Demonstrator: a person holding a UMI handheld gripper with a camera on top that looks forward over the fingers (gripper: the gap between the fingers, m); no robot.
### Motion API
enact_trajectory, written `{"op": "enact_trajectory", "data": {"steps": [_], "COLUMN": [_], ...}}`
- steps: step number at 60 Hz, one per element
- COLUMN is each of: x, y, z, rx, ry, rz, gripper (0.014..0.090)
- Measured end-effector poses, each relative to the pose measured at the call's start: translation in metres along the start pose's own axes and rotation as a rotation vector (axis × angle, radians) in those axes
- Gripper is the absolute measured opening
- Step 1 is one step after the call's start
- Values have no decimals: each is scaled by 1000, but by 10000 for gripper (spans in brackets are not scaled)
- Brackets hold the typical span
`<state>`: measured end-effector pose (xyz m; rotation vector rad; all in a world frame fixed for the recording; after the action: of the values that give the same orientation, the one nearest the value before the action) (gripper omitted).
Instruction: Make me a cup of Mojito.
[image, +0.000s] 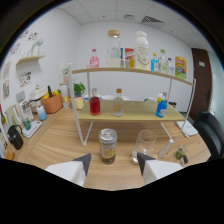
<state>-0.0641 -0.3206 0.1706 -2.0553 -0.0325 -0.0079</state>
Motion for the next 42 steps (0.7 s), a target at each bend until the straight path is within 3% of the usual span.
{"op": "enact_trajectory", "data": {"steps": [19,42], "x": [57,104], "y": [13,15], "z": [-44,-47], "rx": [-58,-77], "ry": [70,61], "rz": [1,28], "gripper": [859,857]}}
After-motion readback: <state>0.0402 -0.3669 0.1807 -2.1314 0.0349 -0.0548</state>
